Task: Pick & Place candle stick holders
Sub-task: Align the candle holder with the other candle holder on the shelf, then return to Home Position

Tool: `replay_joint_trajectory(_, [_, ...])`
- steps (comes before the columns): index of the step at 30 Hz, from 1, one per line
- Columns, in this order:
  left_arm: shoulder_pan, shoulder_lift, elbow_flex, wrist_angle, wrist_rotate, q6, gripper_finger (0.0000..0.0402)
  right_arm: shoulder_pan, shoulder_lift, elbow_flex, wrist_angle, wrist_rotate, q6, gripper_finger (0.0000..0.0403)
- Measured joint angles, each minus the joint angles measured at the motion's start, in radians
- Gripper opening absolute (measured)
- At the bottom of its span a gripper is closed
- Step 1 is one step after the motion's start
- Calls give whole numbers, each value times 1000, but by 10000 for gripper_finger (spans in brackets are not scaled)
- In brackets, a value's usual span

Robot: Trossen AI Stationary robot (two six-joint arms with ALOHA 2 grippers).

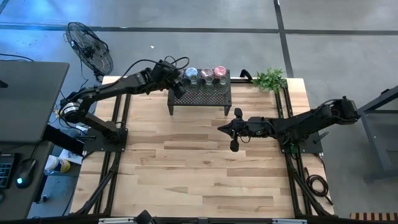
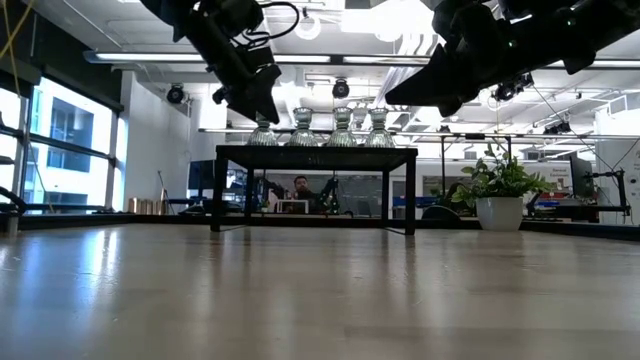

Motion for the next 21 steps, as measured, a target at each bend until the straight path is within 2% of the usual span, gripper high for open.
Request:
replay_joint_trajectory(6, [0,-4,15,-17,-3,24,247,0,0,0,0,0,0,1])
replay_joint_trajectory(13, [-1,-79,120,-85,-6,82,249,0,0,0,-3,0,-7,2])
replay_joint_trajectory(17, [-56,-180,72,-70,-1,135,216,0,-7,0,-51,0,-62,1])
replay_joint_trajectory(21, [-173,-299,-108,25,17,177,143,-10,-69,0,-139,-24,-139,1])
